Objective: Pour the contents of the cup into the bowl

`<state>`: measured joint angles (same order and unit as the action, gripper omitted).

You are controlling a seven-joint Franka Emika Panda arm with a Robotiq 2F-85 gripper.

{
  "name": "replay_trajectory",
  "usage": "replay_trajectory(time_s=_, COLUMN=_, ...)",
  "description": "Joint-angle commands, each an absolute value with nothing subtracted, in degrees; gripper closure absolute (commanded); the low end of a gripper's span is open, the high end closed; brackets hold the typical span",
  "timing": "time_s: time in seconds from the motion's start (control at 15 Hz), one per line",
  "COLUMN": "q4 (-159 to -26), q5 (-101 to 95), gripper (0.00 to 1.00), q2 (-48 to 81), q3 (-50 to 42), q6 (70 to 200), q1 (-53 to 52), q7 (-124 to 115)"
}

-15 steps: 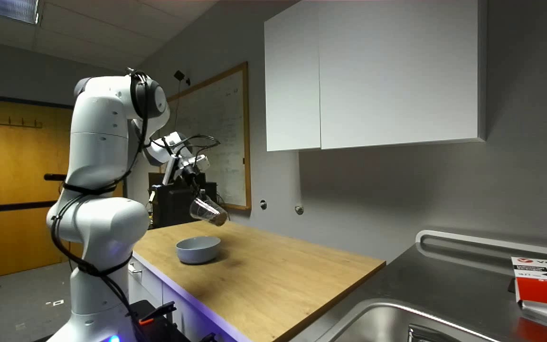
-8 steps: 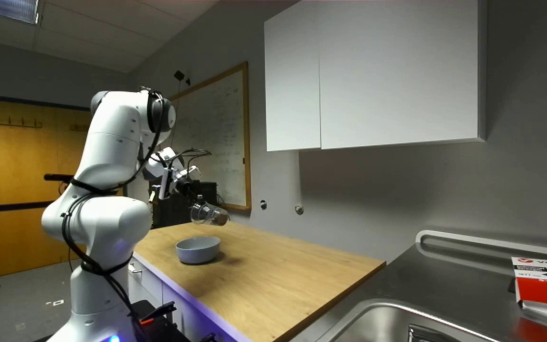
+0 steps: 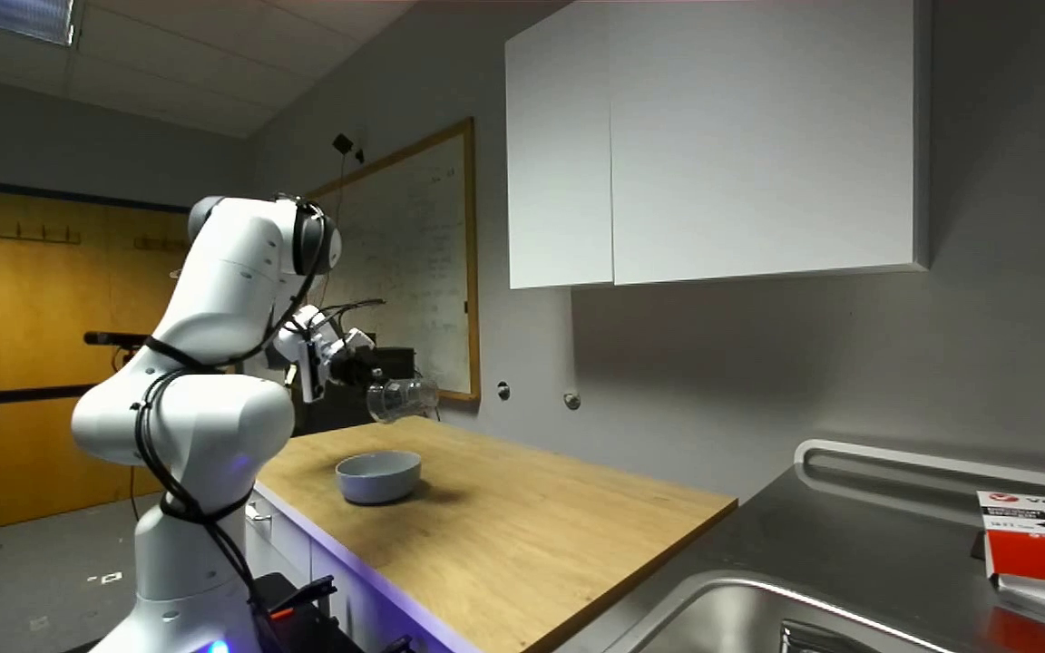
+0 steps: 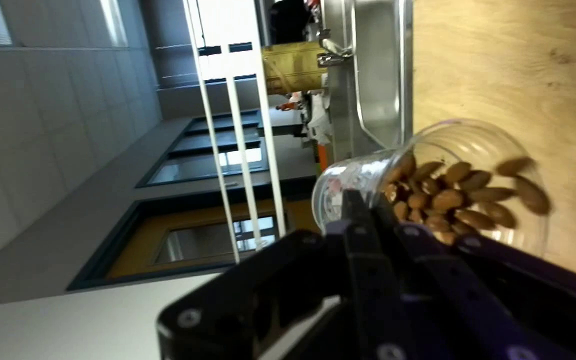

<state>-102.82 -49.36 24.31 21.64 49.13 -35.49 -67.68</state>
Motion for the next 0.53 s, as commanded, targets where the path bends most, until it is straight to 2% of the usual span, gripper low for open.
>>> replay_trajectory(time_s=0.0, q4=-100.7, q5=-55.0, gripper=0.98, q2=27.9, q3=19.5, q6=44.6, q1=-37.4, q7=-68.5)
replay_trajectory(time_s=0.47, q4=-100.0, q5=-60.6, gripper=0.98, q2=31.0, q3=18.4, q6=41.1, q1=-37.0, q7=-67.5)
